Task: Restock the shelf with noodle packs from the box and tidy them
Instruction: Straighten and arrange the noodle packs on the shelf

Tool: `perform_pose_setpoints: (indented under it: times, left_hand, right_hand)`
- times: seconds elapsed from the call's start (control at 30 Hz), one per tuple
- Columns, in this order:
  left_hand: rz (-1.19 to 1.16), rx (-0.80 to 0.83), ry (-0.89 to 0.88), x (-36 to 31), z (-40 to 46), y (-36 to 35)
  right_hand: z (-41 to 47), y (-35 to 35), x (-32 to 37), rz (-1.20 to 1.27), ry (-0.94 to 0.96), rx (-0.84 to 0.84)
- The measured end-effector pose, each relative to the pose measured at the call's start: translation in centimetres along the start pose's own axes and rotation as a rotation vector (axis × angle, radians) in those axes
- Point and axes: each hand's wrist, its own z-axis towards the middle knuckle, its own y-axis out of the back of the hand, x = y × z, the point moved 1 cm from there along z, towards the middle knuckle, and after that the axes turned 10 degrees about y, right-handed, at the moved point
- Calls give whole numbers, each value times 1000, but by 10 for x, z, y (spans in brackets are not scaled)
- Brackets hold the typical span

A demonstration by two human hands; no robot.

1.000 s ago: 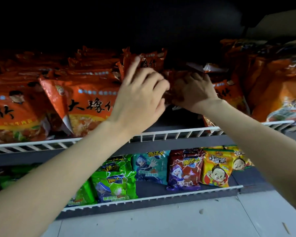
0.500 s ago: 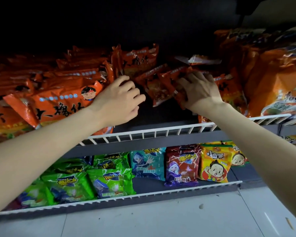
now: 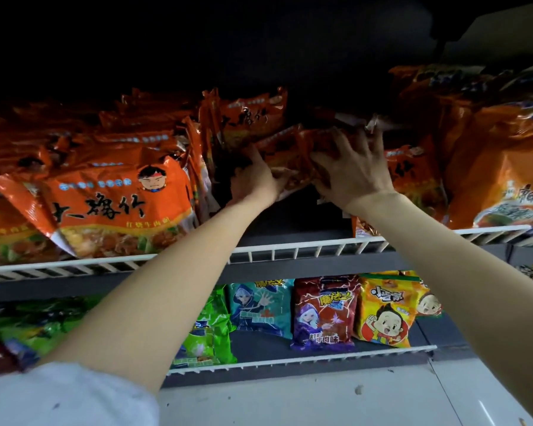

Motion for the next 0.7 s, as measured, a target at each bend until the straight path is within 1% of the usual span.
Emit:
perform_pose_setpoints:
  times: [0.07,0.1,0.2,0.23,0.3,0.4,0.47,0.57,0.6,0.63,0.7]
  left_hand:
    - [-139,-36,-69,-6,-2,4]
    - [-157,-88,-107,-6,-3,9]
    - [-50,-310,-233,-5,-8,25]
    - [-28,-352,-263,-5,-8,27]
    - [-28,-371,-254,-8,-5,30]
    - [-76,-348,-203,-10,2,29]
    - [-113,-344,-198,-7,3,30]
    - [-164,-398,-181,0,-1,36]
    - [-178,-444,-204,3,-4,39]
    - [-166,-517,-264,6,-5,41]
    - [-74,-641,-410,11,-5,41]
  right_hand:
    - [-1,-2,1,-10,-39,14]
    - [-1,-2,1,-25,-47,24]
    - [-2,-2,2,-42,-66,44]
    - [-2,-1,2,-41,-72,50]
    - [-3,0,2,-42,-80,63]
    - [-6,3,-1,-38,-78,62]
    - [-10,6,-3,-32,-87,18]
    - [-15,10,-5,-29,-98,-63]
    - [-14,10,-4,-25,-95,-65]
    - [-14,10,-3,-18,-91,-54]
    - [-11,9,0,-12,-79,-25]
